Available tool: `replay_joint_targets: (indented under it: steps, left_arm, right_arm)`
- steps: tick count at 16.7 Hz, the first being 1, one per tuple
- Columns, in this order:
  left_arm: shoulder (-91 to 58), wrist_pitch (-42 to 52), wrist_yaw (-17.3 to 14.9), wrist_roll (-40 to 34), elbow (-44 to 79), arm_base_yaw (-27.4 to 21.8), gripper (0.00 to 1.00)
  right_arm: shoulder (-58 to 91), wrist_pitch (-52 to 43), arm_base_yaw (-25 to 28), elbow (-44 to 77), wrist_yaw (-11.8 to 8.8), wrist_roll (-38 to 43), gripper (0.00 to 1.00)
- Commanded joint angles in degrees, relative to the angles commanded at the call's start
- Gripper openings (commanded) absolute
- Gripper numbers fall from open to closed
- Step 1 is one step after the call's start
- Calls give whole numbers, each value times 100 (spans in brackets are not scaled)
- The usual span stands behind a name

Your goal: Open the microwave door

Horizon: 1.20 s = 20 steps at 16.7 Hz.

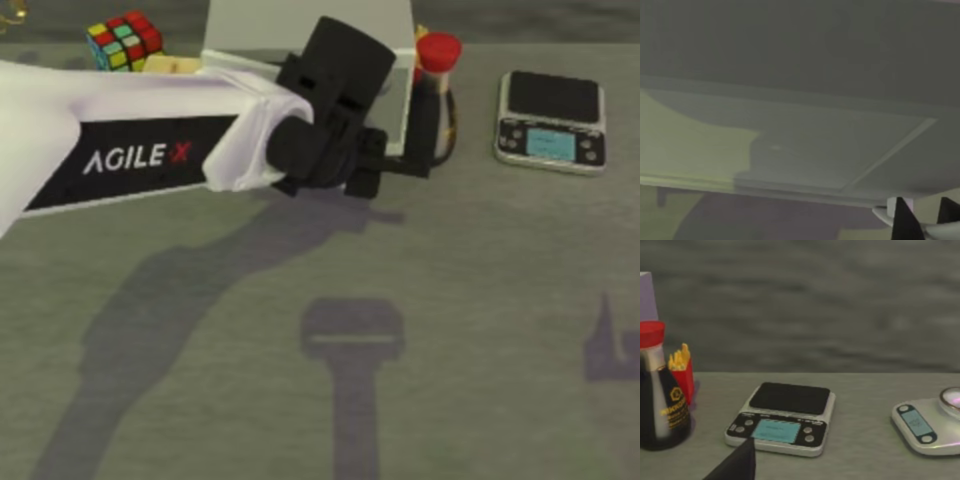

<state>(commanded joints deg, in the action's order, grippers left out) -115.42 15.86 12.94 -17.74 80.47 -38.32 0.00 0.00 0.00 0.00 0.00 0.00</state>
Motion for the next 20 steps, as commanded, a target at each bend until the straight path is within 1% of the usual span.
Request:
replay_joint_targets:
  steps: [14,16,20]
  left_arm:
    - [0,0,0,0,0,0,0]
    - [-2,-6,-52,-14,7,-41,0]
    - [161,-128,-179,191,-197,33,0]
  right_arm:
    - [0,0,0,0,0,0,100]
    - [0,0,0,0,0,0,100]
    - [0,0,0,0,0,0,100]
